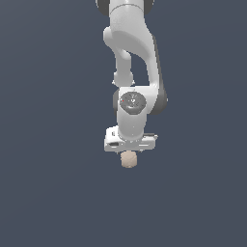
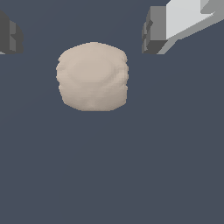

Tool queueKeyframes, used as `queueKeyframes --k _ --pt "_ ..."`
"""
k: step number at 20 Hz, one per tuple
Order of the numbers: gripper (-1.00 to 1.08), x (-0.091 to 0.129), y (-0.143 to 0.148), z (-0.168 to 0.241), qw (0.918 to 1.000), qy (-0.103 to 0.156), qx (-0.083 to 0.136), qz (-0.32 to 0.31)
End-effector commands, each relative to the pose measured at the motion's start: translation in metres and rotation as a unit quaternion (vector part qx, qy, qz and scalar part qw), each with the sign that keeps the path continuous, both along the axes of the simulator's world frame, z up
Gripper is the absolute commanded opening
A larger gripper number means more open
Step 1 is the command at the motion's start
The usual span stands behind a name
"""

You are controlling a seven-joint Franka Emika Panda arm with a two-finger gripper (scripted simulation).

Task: Pick up the object and move it to a goal position.

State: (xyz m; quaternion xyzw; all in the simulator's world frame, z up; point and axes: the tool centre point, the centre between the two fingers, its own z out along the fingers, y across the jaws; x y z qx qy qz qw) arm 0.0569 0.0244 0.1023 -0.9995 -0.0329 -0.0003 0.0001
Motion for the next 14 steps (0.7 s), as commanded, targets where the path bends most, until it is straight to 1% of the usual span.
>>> queueKeyframes --k 1,9,14 --pt "1.0 0.004 0.0 -0.006 1.0 0.0 0.0 0.001" --pt "1.0 0.006 0.001 -0.012 1.0 0.001 0.0 0.001" --pt "1.0 0.006 0.001 -0.029 1.0 0.001 0.0 0.001"
